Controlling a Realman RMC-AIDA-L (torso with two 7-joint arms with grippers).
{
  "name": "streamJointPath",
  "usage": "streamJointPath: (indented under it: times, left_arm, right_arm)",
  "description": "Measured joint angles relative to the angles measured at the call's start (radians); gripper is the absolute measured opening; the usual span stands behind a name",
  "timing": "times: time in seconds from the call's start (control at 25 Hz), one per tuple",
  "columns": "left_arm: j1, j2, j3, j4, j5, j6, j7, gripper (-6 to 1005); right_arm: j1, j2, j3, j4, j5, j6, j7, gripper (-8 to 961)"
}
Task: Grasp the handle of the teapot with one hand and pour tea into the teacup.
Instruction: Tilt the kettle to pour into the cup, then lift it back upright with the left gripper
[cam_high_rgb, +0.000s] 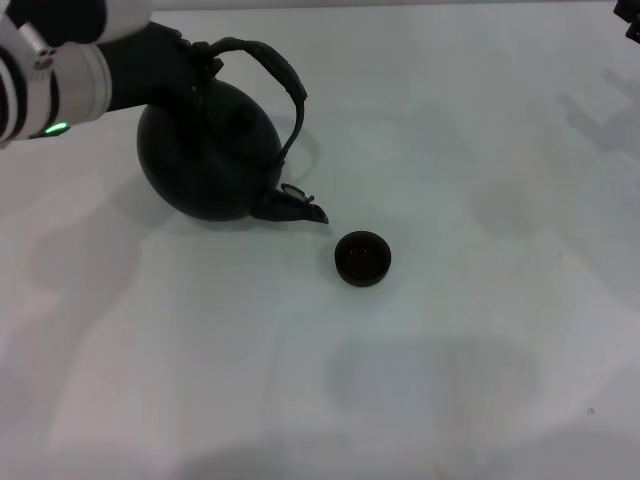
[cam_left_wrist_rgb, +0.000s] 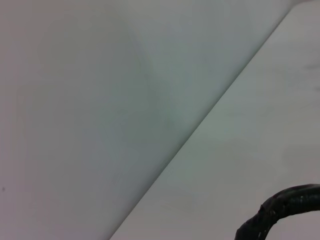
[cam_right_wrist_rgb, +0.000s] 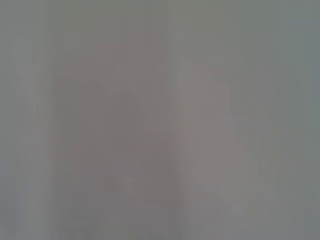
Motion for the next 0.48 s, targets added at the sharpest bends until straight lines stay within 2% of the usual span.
streamJointPath:
  times: [0.16, 0.48]
  left_arm:
    - [-0.022, 0.0, 0.016, 0.006, 0.047, 0.012, -0.04, 126]
    - [-0.049, 0.0, 0.028, 0.007, 0.06, 0.033, -0.056, 124]
  right_arm:
    - [-0.004, 0.0, 0.003, 0.0, 0.0, 0.001, 0.0, 844]
    - [-0.007, 0.0, 0.006, 0.01, 0.0, 0.002, -0.002, 845]
